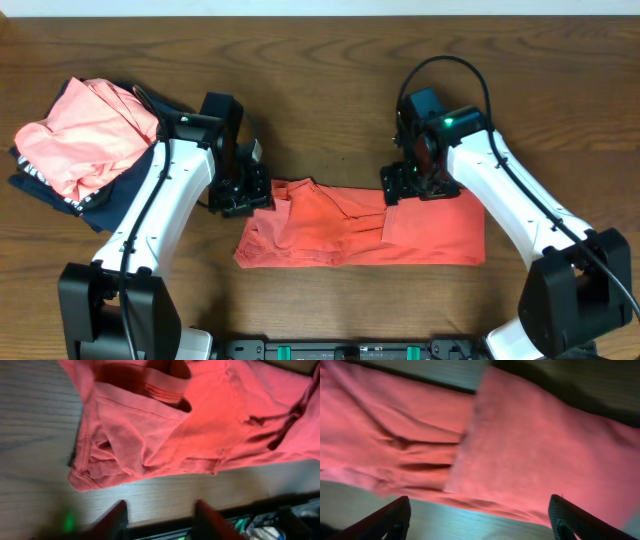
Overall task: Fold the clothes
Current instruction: 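Grasp the strip's right end with the right gripper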
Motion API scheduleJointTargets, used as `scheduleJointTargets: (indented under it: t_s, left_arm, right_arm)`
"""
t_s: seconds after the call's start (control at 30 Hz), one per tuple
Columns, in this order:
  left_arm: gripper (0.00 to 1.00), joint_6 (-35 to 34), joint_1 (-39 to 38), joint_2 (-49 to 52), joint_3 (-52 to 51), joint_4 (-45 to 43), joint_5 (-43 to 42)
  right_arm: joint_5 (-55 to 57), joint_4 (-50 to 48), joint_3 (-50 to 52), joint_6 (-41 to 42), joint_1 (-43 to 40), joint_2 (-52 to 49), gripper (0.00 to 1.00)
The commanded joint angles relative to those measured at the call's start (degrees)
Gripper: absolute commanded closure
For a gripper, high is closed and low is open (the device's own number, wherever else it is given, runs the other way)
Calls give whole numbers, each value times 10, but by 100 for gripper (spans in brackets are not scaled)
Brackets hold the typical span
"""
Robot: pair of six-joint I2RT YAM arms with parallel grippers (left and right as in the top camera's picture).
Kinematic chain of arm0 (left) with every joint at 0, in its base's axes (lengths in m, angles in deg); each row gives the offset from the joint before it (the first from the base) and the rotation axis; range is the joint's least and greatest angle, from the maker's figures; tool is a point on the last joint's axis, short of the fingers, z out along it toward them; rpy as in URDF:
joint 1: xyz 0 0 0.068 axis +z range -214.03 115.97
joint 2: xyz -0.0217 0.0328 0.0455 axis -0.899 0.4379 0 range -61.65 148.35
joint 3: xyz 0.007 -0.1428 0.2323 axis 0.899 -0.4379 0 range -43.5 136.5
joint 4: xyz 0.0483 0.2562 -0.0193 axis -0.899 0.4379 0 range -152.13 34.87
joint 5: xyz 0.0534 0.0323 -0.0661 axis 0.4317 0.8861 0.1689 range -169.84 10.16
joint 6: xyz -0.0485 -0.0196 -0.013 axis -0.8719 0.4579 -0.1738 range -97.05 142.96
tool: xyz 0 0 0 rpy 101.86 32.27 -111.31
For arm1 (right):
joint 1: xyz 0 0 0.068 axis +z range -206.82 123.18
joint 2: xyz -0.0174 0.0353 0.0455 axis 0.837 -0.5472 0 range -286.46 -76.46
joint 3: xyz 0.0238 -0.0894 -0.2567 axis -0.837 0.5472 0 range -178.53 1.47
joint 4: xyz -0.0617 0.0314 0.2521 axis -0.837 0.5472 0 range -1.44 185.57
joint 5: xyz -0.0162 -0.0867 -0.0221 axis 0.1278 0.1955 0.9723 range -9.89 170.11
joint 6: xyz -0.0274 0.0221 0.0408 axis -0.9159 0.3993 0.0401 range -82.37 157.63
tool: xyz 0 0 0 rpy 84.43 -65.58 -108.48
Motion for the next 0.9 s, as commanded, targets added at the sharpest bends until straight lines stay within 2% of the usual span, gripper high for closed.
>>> scheduleJointTargets:
  t_s: [0.0, 0.13, 0.27, 0.47, 0.6, 0.87]
  left_arm:
    - [42, 5, 1, 1, -5, -3, 70]
    - [24, 6, 1, 1, -11, -37, 121]
    - [16, 6, 1, 6, -35, -97, 120]
    - [15, 6, 1, 49, -43, -131, 106]
    - [15, 6, 1, 82, -43, -130, 105]
    - [15, 5, 2, 91, -43, -129, 105]
  right_arm:
    - [87, 16, 3, 21, -30, 0, 11]
    - [116, 33, 3, 20, -67, 0, 10]
    - [116, 46, 3, 15, -101, 0, 10]
    - [108, 62, 3, 11, -119, 0, 9]
    - [8, 57, 3, -45, -106, 0, 13]
    - [7, 1, 26, 41, -20, -2, 15]
